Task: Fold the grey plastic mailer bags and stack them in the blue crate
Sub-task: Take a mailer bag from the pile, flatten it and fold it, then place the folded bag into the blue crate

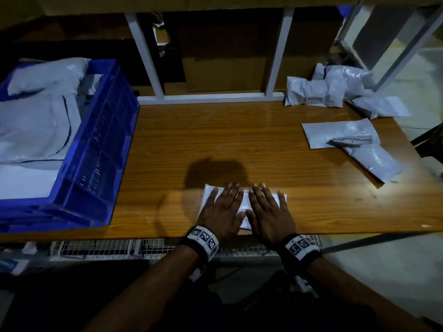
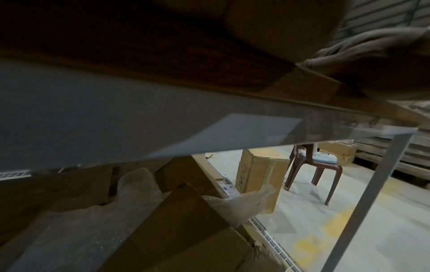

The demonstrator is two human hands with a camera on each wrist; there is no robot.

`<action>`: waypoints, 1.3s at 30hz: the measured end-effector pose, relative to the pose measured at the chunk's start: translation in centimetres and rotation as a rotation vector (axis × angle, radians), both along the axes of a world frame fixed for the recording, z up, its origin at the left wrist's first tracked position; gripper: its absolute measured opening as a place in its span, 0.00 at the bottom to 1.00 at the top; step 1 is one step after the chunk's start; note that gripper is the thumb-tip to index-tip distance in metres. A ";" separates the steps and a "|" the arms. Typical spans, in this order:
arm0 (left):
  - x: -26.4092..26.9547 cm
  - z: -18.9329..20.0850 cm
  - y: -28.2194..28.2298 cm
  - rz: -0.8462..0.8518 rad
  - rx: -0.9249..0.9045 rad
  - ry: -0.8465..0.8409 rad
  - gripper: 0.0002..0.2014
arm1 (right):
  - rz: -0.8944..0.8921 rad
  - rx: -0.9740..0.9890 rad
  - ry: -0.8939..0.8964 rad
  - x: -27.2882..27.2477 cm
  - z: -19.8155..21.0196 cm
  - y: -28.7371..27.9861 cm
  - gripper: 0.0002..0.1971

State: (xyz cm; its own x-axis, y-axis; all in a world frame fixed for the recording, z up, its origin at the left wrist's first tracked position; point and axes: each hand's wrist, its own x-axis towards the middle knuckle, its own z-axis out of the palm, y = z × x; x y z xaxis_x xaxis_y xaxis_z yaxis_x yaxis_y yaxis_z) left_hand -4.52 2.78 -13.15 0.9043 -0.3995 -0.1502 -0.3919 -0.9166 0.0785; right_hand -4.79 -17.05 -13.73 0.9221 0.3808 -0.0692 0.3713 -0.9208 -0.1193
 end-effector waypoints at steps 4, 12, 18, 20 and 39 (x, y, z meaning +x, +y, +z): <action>-0.1 0.3 -0.1 0.006 0.009 0.005 0.36 | -0.002 -0.010 0.012 -0.1 0.0 0.0 0.33; -0.1 1.2 0.2 0.019 -0.042 0.044 0.35 | -0.014 -0.004 0.056 0.0 1.2 0.3 0.35; -0.4 3.3 3.4 0.429 -0.395 -0.096 0.35 | -0.382 0.332 -0.182 -1.1 4.3 -1.2 0.24; -0.6 3.1 5.0 0.620 -0.449 -0.035 0.35 | -0.585 0.314 -0.024 -1.4 4.4 -1.8 0.27; -4.2 15.7 17.0 0.983 -0.935 -0.175 0.08 | -0.372 1.176 0.503 4.6 14.5 6.8 0.17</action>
State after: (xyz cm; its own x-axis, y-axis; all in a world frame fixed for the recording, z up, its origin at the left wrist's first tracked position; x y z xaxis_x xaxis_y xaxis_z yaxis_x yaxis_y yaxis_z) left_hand -8.73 19.83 2.51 0.8507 0.5244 -0.0371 0.3156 -0.4529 0.8338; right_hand -0.16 -10.24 0.73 0.9548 0.1806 -0.2363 -0.1967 -0.2121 -0.9572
